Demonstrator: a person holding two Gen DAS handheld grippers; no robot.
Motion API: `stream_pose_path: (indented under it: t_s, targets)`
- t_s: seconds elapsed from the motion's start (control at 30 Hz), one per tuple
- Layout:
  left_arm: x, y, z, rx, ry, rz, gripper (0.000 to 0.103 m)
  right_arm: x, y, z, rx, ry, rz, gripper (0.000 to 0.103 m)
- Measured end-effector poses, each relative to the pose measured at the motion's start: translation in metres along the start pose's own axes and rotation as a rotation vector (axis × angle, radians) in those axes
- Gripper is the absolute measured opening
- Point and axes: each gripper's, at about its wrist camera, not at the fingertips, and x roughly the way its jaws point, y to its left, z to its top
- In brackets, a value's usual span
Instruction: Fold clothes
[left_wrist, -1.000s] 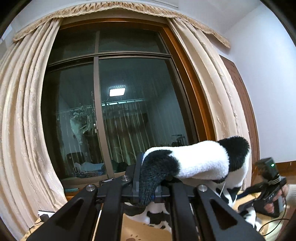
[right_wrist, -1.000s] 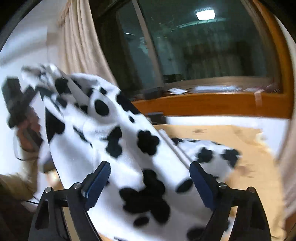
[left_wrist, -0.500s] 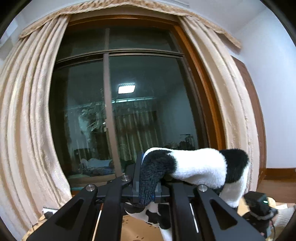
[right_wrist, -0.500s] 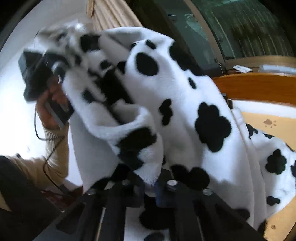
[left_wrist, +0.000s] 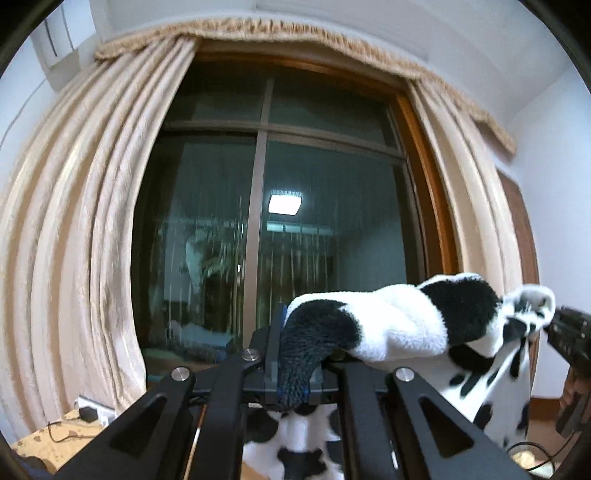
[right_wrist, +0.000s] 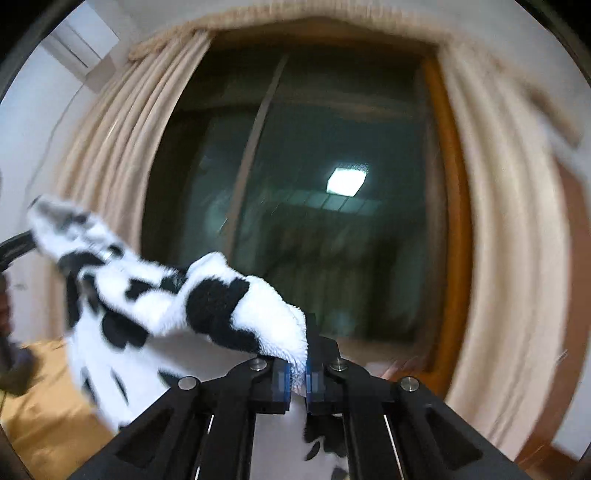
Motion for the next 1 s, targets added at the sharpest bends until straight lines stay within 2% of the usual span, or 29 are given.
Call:
stream_pose_path:
  t_s: [0.1, 0.23, 0.33, 0.43, 0.47, 0.5, 0.57, 0.63, 0.77, 0.9, 1.0]
  targets:
    - [-0.025, -0.002, 0.028, 0.011, -0.103, 0.014, 0.009, -0.024, 0.009, 0.033, -0.044, -0.169, -0.129, 0.005]
    - [-0.064, -0.008, 0.071, 0.054, -0.250, 0.041, 0.012, -0.053, 0.012, 0.074, -0.044, -0.344, -0.249, 0.005]
    - [-0.089, -0.014, 0.100, 0.103, -0.338, 0.070, 0.012, -0.064, 0.034, 0.096, -0.080, -0.465, -0.357, 0.005]
    - [-0.104, -0.015, 0.123, 0.157, -0.369, 0.090, 0.012, -0.092, 0.058, 0.116, -0.128, -0.587, -0.468, 0.005]
    - [-0.107, -0.014, 0.128, 0.183, -0.362, 0.098, 0.012, -0.104, 0.070, 0.119, -0.161, -0.636, -0.526, 0.005]
    - [-0.107, -0.013, 0.129, 0.213, -0.346, 0.111, 0.012, -0.109, 0.078, 0.121, -0.180, -0.652, -0.545, 0.005]
    - [-0.106, -0.010, 0.131, 0.273, -0.305, 0.134, 0.013, -0.113, 0.091, 0.123, -0.198, -0.641, -0.532, 0.005]
    - [-0.097, -0.001, 0.120, 0.310, -0.219, 0.140, 0.014, -0.108, 0.097, 0.113, -0.228, -0.609, -0.519, 0.005]
    - [-0.085, 0.019, 0.087, 0.318, -0.077, 0.142, 0.029, -0.094, 0.105, 0.089, -0.291, -0.532, -0.492, 0.005]
    - [-0.092, 0.015, 0.066, 0.342, -0.084, 0.168, 0.031, -0.091, 0.117, 0.060, -0.338, -0.500, -0.498, 0.005]
    - [-0.098, 0.011, 0.069, 0.349, -0.114, 0.168, 0.035, -0.089, 0.115, 0.057, -0.309, -0.478, -0.489, 0.005]
